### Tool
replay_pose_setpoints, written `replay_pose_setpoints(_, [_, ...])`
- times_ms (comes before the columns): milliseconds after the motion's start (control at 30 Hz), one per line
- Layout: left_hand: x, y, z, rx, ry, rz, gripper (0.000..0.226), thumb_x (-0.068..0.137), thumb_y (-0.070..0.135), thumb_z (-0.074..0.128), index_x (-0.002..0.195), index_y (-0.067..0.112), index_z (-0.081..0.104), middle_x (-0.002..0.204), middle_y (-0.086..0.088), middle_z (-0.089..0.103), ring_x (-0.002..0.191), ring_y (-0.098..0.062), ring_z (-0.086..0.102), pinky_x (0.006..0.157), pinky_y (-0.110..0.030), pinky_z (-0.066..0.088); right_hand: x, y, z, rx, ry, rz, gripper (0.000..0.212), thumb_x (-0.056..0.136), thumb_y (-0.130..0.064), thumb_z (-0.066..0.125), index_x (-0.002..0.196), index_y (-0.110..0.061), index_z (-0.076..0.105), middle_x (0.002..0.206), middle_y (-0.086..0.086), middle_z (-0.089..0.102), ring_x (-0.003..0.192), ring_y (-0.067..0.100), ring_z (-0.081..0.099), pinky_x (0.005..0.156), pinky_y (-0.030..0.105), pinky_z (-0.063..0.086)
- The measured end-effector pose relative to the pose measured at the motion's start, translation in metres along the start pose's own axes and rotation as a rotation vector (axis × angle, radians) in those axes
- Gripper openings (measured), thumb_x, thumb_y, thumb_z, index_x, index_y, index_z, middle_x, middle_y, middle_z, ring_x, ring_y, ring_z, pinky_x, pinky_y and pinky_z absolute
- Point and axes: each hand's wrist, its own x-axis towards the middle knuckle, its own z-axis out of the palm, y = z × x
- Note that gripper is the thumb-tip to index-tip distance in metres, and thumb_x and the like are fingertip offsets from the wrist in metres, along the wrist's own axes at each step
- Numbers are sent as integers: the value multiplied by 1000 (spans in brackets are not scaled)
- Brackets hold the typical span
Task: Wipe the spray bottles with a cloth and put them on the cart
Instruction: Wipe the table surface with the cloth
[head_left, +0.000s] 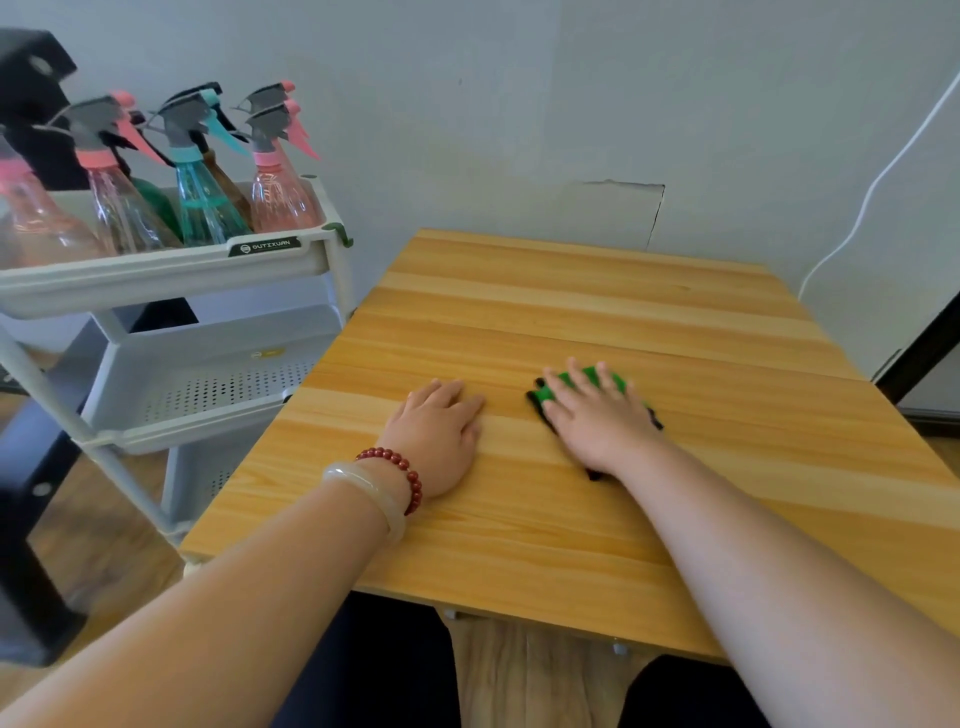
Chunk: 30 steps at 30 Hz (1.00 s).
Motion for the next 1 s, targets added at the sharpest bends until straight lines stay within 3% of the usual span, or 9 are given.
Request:
replay_pose_setpoints(100, [-1,-1,3,22,18,0,49,108,39,26,156,34,24,166,6,11,153,-18,2,123,-39,5,0,-2,1,-7,23,68,56,105,-50,8,157,-34,-5,164,0,-14,151,28,-12,122,46,-4])
replay_pose_setpoints(267, [-2,1,7,40,57,10,48,108,37,25,156,33,25,166,4,13,153,-19,4,123,-38,5,-23,-30,15,-49,31,-297,54,106,-47,13,157,-33,-1,164,-6,-11,152,18,-9,122,37,-2])
replay_pose_setpoints(400, [-4,1,4,43,22,7,48,108,37,23,156,34,22,166,5,10,153,-18,1,122,-37,2,-2,15,-2,-11,13,15,54,106,-47,8,157,-33,-3,165,0,-12,152,24,-8,123,43,0])
replay_pose_setpoints(467, [-5,2,5,51,30,4,48,108,37,23,156,34,22,166,4,11,153,-19,2,123,-38,2,-3,10,1,-18,36,77,55,105,-48,8,157,-32,-4,165,1,-12,152,26,-9,123,45,-1])
replay_pose_setpoints(600, [-5,3,6,55,54,3,48,108,34,23,156,31,25,166,3,12,153,-20,4,123,-38,4,-27,-44,18,-21,53,-219,55,106,-47,13,157,-33,0,165,-6,-10,152,19,-8,122,39,-2])
replay_pose_setpoints(667, [-5,2,7,54,53,7,48,108,34,22,156,31,24,166,3,12,153,-19,3,123,-38,4,-23,-36,15,-13,36,-258,54,106,-47,13,157,-35,0,164,-6,-11,152,18,-8,122,39,-2])
replay_pose_setpoints(800, [-8,2,8,62,43,5,49,108,36,21,157,33,21,167,4,10,153,-18,3,123,-36,1,-7,7,0,26,5,58,55,106,-47,9,157,-32,-4,165,0,-13,152,23,-9,122,43,-2])
replay_pose_setpoints(867, [-7,2,8,60,44,-4,49,108,36,21,157,33,21,167,4,10,153,-18,2,123,-36,1,-11,1,4,13,27,100,56,106,-47,9,157,-30,-6,164,0,-14,152,25,-10,122,44,-3])
replay_pose_setpoints(1000, [-7,4,8,58,61,-2,48,108,35,21,156,33,23,166,4,12,153,-18,4,123,-37,3,-39,-44,20,-13,33,-196,56,105,-49,12,157,-34,-3,164,-6,-14,152,20,-11,121,41,-5])
